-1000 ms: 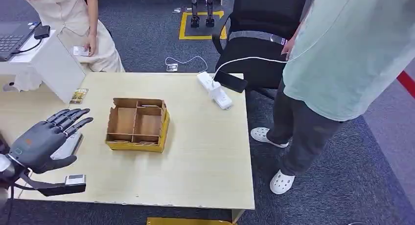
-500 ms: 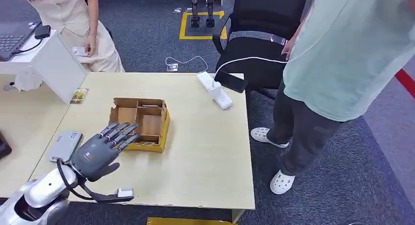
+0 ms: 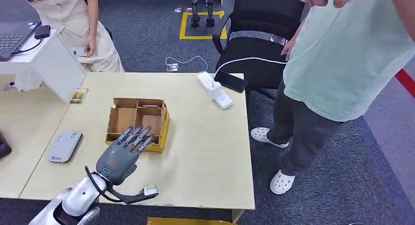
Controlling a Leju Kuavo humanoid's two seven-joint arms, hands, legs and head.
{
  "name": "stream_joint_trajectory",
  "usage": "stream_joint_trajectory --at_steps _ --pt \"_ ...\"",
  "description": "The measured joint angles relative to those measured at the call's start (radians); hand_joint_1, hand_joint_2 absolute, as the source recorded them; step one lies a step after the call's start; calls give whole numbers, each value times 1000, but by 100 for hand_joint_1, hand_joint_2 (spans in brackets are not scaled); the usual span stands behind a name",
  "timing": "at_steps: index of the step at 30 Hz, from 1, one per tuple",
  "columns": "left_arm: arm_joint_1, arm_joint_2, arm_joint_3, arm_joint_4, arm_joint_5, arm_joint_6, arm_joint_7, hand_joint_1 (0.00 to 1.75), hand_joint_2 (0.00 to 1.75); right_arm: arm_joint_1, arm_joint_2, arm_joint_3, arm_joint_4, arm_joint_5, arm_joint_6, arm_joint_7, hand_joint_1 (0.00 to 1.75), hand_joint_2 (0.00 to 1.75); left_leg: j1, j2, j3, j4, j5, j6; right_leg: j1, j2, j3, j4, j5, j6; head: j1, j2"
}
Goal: Pass the card to the sensor for recognition and then transmit it.
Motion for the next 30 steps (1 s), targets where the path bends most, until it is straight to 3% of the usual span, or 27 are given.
stream_joint_trajectory --at_steps 9,16,30 --pt "37 -101 161 11 -24 -26 -12 0 175 0 0 0 0 0 1 -3 0 0 0 0 0 0 0 0 0 0 0 0 0 0 0 0" --pt "42 -159 245 25 -40 -37 -26 0 175 0 0 0 -3 0 0 -3 0 0 0 0 0 0 0 0 0 0 0 0 0 0 0 0" --pt "10 -236 284 86 -117 -33 48 0 175 -1 0 1 -6 0 0 -4 0 0 0 0 0 0 0 0 0 -1 0 0 0 0 0 0"
